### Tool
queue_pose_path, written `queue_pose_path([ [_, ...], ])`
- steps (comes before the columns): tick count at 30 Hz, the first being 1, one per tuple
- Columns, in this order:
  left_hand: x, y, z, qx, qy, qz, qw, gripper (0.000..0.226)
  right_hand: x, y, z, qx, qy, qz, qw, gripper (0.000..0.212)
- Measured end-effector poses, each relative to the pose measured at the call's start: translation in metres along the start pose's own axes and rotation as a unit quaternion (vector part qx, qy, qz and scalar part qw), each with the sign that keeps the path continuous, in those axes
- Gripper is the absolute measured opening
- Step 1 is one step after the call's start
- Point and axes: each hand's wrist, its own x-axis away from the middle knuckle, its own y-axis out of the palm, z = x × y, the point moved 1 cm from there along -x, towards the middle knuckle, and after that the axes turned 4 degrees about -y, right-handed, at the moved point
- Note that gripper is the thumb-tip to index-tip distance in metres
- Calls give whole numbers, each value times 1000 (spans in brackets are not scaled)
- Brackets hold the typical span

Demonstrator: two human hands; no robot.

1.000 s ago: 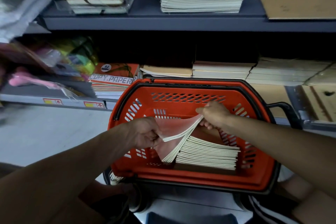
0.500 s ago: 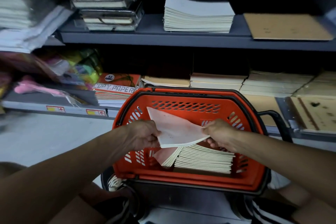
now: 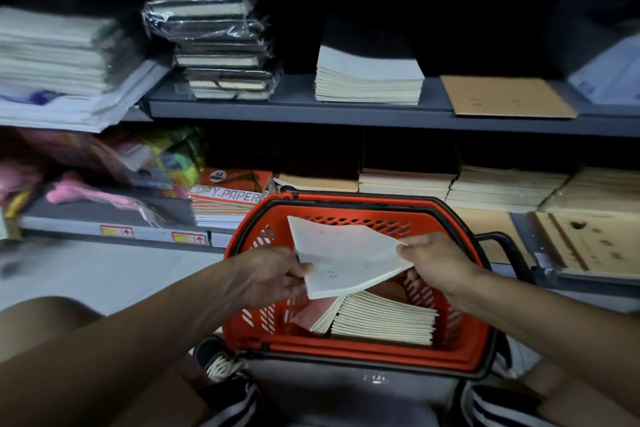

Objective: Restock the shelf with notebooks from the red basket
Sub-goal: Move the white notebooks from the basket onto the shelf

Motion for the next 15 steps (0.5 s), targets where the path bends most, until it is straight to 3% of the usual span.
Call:
queue_pose_path([
  [8, 42, -3, -6, 14, 22, -15, 1000, 29, 50, -13, -25, 34, -82, -8, 996, 30],
  [15, 76, 0, -11, 17, 82, -12, 996, 26, 79, -16, -48, 68, -226, 2, 972, 39],
])
